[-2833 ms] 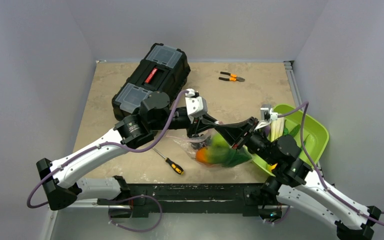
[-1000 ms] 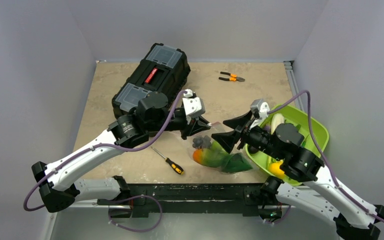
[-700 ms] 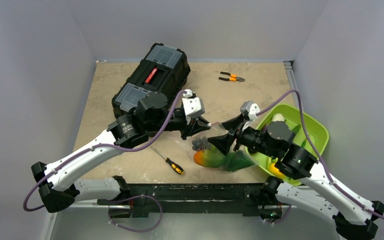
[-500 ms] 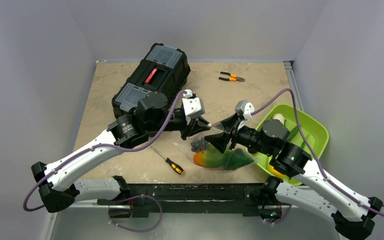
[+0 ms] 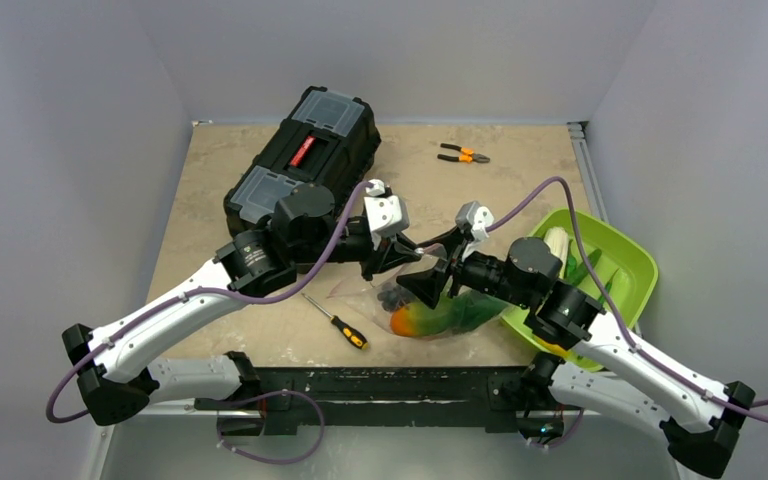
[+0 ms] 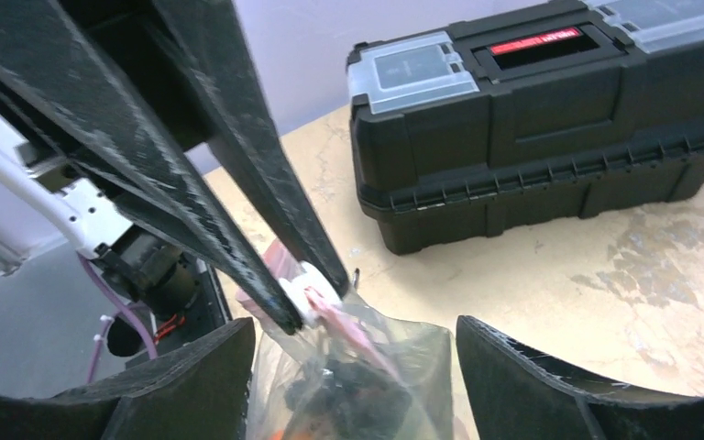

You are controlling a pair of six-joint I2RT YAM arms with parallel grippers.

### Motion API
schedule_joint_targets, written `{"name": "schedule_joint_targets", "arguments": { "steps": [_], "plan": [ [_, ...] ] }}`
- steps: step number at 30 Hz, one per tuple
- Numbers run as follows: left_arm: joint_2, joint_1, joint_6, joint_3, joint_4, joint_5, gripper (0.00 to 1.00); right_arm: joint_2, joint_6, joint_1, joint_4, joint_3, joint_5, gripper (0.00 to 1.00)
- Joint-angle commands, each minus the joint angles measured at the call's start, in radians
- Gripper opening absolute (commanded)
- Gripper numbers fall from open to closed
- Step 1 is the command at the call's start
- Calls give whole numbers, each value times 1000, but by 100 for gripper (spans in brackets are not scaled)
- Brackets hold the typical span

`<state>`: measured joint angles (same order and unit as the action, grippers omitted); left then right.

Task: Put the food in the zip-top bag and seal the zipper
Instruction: Zip the zipper food storage bag at the center of the board.

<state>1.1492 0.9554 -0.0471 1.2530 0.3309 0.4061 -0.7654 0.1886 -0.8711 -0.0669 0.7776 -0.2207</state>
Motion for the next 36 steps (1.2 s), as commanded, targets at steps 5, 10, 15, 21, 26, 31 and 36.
{"name": "schedule_joint_targets", "arguments": {
  "steps": [5,10,15,21,26,31,36],
  "plan": [
    [-37,-5,-7,28,-42,26,0,36,-16,1,58,-40,42,83],
    [-37,-4,-2,29,-44,23,0,54,13,1,125,-67,-51,52],
    [-30,-4,5,28,-43,13,0,112,61,1,242,-110,-45,4],
    [-28,-4,15,34,-40,1,0,172,228,1,337,-168,105,0],
    [-18,-4,19,41,-30,-6,0,160,440,3,503,-228,150,0],
    [-1,-4,21,57,-8,-10,0,127,583,3,692,-266,153,0],
    [0,-4,17,63,3,-34,0,182,605,15,672,-250,188,0]
  ]
}}
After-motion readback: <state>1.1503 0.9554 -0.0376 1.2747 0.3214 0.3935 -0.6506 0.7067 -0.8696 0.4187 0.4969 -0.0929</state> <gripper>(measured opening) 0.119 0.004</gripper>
